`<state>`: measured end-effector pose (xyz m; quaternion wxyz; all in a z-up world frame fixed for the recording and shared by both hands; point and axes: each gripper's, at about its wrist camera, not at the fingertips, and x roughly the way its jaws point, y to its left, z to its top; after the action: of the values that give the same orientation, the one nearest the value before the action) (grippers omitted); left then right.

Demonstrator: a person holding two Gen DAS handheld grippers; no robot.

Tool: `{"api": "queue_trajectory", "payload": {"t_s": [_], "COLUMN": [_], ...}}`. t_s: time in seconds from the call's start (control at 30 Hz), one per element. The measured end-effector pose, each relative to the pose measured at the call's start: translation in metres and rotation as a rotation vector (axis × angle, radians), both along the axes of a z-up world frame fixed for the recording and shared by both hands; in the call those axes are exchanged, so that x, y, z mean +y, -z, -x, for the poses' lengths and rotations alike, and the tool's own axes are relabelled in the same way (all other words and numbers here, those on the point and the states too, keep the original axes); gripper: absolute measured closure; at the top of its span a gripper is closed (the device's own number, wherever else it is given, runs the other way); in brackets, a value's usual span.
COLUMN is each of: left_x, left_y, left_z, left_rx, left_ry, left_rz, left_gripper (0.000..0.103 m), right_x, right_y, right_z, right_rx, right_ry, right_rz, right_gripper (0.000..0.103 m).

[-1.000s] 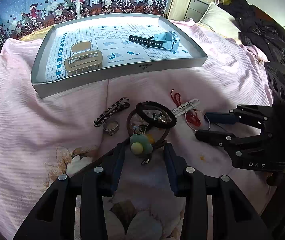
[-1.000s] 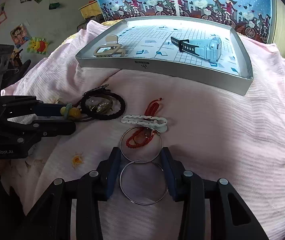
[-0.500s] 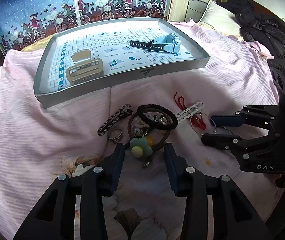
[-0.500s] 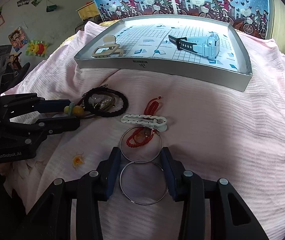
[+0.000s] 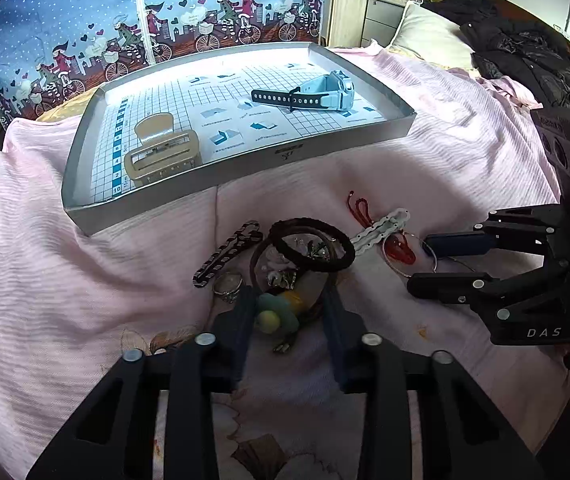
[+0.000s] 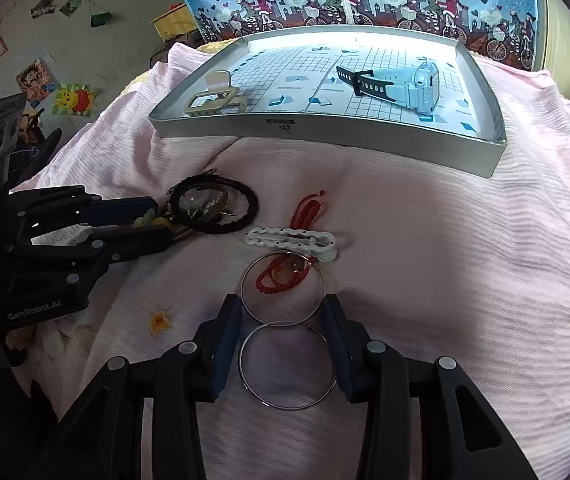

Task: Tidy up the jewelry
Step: 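Carry the hoop earring over the tray with right tool while left tool carries the hair tie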

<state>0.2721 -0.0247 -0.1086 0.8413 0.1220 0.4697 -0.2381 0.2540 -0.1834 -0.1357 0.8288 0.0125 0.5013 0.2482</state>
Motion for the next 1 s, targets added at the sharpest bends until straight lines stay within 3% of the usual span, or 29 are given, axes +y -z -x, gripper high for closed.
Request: {"api": "queue_trajectory", "payload": {"t_s": [0.13,0.33,0.6,0.83,1.0], "left_x": [0.003,0.007,0.010,0.017,0.024], "left_y": [-0.006,-0.017,-0.031,-0.045,-0.038], "left_z": [0.002,0.012,0.025,0.034,0.026], "left_rx": [0.011,0.046,0.039,0.020,0.090], "left_ry": [0.004,0.007,0.009,-0.003,-0.071], "left_rz": [0.030,0.073,0.091,0.127,0.116], "left_gripper": [0.083,0.083,0.084,0.084,0.085], "right_x": [-0.001,-0.003,-0.006,-0.006,-0.006], "right_y": [-0.005,-0.014,-0.038,-0.045,-0.046], "right_z": [0.003,0.013,0.024,0.024,0.022], "right_rx": [0.020,0.013,-0.124,-0.189,-0.199], "right_ry": [-0.016,-0.018,-0.010,-0.006,-0.003], "right_rz": [-0.041,-0.066,-0.077,-0.085,-0.090], "right_gripper": [0.064,0.064,0.064,0.064,0.064]}}
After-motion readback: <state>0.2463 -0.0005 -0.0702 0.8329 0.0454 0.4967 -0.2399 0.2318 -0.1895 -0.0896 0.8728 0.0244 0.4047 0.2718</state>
